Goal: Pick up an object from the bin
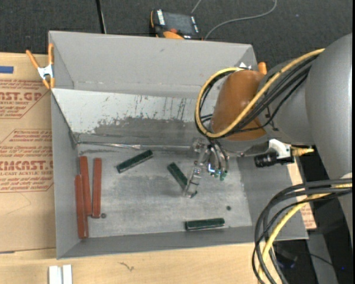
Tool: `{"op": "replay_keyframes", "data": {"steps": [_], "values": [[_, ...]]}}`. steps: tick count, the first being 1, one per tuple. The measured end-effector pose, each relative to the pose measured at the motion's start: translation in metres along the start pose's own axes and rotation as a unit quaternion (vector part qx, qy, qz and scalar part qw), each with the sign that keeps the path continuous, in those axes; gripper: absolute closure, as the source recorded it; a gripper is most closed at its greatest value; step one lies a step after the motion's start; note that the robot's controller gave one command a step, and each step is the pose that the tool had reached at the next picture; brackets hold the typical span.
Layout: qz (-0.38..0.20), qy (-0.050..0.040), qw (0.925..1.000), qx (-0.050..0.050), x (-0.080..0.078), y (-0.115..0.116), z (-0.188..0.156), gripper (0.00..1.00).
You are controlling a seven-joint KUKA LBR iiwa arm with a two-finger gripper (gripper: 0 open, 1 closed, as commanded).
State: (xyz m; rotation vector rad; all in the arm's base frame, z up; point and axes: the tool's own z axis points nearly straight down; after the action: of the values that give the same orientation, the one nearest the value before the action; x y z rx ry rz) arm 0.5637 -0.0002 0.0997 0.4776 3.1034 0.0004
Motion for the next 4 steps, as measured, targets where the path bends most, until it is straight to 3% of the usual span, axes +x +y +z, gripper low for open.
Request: {"op": "replay_keyframes", "data": {"steps": [1, 2, 3, 4], "values": [[0.06, 0.0019, 0.9982, 0.0, 0.014, 0.009, 0.031, 0.0], [0.06, 0.0006, 0.9982, 0.0, 0.014, 0.009, 0.032, 0.0], [0.06, 0.0, 0.9982, 0.0, 0.013, 0.009, 0.03, 1.0], [0.059, 0.0, 0.9982, 0.0, 0.013, 0.01, 0.016, 1.0]]}}
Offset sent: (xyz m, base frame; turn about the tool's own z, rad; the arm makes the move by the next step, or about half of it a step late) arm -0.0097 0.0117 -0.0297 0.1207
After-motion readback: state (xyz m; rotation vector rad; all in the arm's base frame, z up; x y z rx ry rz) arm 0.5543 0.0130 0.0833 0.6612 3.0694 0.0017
